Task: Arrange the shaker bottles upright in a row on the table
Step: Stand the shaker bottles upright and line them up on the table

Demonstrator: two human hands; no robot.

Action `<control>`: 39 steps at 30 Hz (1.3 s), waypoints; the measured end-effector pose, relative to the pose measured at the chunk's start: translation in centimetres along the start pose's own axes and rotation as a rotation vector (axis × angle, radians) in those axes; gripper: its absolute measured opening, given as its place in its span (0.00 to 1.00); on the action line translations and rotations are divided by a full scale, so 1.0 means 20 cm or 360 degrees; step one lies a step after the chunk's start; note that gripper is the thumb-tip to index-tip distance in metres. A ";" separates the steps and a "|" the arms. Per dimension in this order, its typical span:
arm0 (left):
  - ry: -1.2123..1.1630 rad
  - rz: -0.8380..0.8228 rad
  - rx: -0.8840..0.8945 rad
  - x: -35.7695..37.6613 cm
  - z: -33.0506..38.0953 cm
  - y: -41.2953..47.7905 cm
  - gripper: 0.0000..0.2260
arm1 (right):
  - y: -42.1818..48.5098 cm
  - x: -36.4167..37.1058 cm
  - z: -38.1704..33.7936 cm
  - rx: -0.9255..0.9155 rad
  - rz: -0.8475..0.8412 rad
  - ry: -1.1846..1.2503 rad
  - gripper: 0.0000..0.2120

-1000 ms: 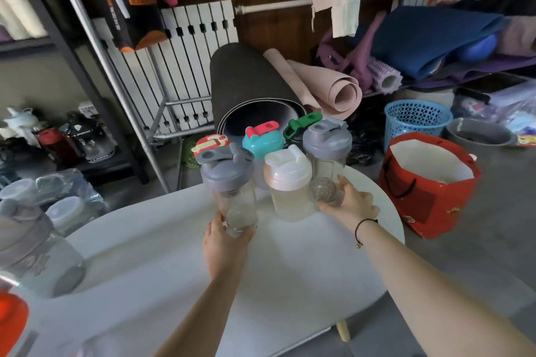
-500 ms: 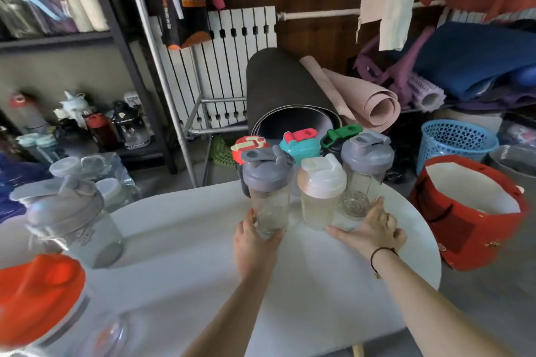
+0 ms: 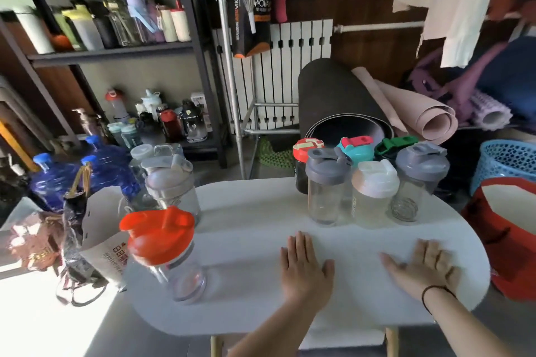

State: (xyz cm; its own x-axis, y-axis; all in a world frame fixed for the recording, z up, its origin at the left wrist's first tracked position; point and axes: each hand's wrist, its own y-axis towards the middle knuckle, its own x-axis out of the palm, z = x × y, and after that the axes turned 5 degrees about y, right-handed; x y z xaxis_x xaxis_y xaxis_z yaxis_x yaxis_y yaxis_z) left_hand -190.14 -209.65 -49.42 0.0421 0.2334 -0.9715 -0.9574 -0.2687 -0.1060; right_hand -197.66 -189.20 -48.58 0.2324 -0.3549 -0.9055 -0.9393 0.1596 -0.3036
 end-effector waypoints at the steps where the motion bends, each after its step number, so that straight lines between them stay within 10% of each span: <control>1: 0.0018 -0.0041 0.0055 0.00 -0.02 -0.04 0.33 | -0.06 0.01 -0.01 -0.0038 -0.0017 -0.0044 0.47; 11: -0.0084 -0.0185 0.0275 -0.13 -0.25 -0.29 0.32 | -0.57 0.12 -0.44 -0.0374 -0.0294 0.0192 0.38; 17: -0.1383 0.0749 -0.0142 -0.28 -0.38 -0.65 0.10 | -0.75 0.17 -0.72 -0.0832 -0.0616 0.1094 0.27; 23: -0.1867 0.1168 -0.0912 -0.42 -0.86 -0.78 0.39 | -0.94 0.30 -1.05 -0.1255 -0.0847 0.1005 0.50; 28: -0.2004 0.0681 -0.0148 -0.53 -1.02 -0.66 0.41 | -1.07 0.41 -1.31 -0.1464 -0.0639 0.1099 0.56; 34: -0.1637 0.0625 -0.0106 -0.51 -1.08 -0.52 0.28 | -0.93 0.38 -1.24 -0.1128 -0.0208 0.1403 0.45; 39: -0.1491 0.0930 -0.0512 -0.66 -1.15 -0.25 0.46 | -0.80 0.28 -1.01 -0.1113 -0.0029 0.1326 0.44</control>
State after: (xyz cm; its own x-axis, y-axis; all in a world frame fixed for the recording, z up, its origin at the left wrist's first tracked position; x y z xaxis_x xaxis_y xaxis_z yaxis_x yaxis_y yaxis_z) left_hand -179.31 -232.83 -41.01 -0.7426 0.5613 -0.3655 -0.6375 -0.7596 0.1288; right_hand -186.41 -212.25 -42.81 0.2515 -0.9073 -0.3370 -0.9344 -0.3183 0.1597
